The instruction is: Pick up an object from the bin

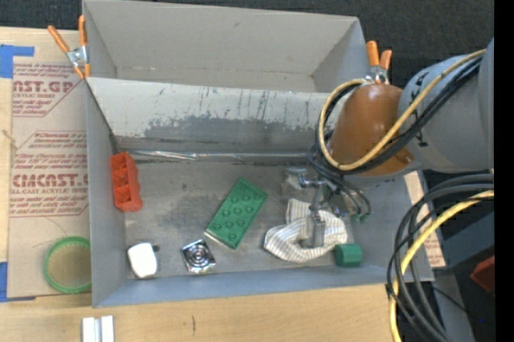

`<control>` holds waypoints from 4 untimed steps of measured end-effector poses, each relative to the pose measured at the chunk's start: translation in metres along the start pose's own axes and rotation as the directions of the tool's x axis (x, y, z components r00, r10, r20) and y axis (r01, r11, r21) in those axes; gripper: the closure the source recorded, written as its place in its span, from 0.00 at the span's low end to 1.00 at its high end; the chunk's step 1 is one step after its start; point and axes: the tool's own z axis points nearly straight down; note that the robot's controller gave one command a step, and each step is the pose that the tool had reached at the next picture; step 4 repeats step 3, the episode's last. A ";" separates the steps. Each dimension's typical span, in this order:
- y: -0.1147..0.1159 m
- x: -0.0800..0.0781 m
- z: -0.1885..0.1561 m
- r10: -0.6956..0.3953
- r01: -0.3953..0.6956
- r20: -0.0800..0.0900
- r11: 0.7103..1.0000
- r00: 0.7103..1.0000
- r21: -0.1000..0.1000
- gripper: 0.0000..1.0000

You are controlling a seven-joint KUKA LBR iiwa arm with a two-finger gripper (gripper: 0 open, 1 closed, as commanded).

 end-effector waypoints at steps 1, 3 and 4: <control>0.061 0.023 -0.002 0.016 -0.016 -0.002 1.000 1.000 -0.001 1.00; 0.058 0.023 -0.143 0.007 -0.007 0.001 1.000 1.000 -0.001 1.00; 0.058 0.023 -0.143 0.007 -0.007 0.001 1.000 1.000 -0.001 1.00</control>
Offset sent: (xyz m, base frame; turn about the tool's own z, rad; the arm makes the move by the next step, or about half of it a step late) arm 0.0000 0.0000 0.0000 0.0000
